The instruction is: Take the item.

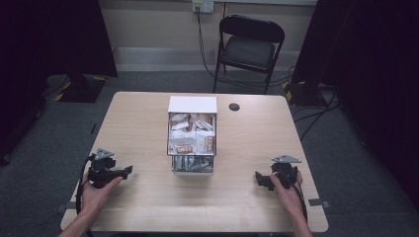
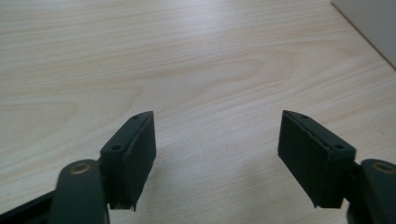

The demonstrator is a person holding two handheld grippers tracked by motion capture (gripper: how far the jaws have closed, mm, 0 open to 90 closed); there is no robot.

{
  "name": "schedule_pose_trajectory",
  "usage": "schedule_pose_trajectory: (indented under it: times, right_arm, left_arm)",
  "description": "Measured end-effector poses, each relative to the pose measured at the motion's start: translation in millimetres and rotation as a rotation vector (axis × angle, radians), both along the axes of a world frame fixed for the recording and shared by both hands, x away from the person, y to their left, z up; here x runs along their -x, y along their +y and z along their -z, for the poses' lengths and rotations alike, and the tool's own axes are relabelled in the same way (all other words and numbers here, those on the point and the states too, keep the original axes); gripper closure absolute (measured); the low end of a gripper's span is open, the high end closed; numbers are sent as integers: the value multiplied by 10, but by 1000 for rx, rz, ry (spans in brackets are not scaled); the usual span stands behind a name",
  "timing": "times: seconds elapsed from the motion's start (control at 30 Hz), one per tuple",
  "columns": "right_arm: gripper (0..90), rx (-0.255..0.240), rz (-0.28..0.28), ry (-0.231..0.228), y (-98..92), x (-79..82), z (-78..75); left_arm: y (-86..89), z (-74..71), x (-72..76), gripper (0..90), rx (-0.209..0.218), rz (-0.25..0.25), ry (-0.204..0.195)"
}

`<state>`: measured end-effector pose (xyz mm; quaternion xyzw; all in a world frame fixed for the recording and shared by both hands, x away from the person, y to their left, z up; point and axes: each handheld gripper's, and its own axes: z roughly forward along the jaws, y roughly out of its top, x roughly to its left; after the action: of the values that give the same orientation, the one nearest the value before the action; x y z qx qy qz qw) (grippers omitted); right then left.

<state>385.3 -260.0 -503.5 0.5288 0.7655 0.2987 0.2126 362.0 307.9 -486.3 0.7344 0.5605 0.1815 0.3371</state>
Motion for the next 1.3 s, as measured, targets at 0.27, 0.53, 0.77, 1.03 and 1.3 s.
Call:
schedule_pose_trajectory:
  times: [0.27,0.53,0.77,1.03,1.3]
  right_arm:
    - [0,0,0,0,0,0,0]
    - [0,1,0,0,0,0,0]
    - [0,0,0,0,0,0,0]
    - [0,1,0,0,0,0,0]
    - [0,0,0,0,0,0,0]
  left_arm:
    - [-22,-91,40,309,26,43,-30]
    - [-82,-190,91,335,111,83,-41]
    - [-162,-301,139,364,138,140,-59]
    - [-169,-480,194,385,173,191,-105]
    - [-241,-667,262,405,216,271,-162]
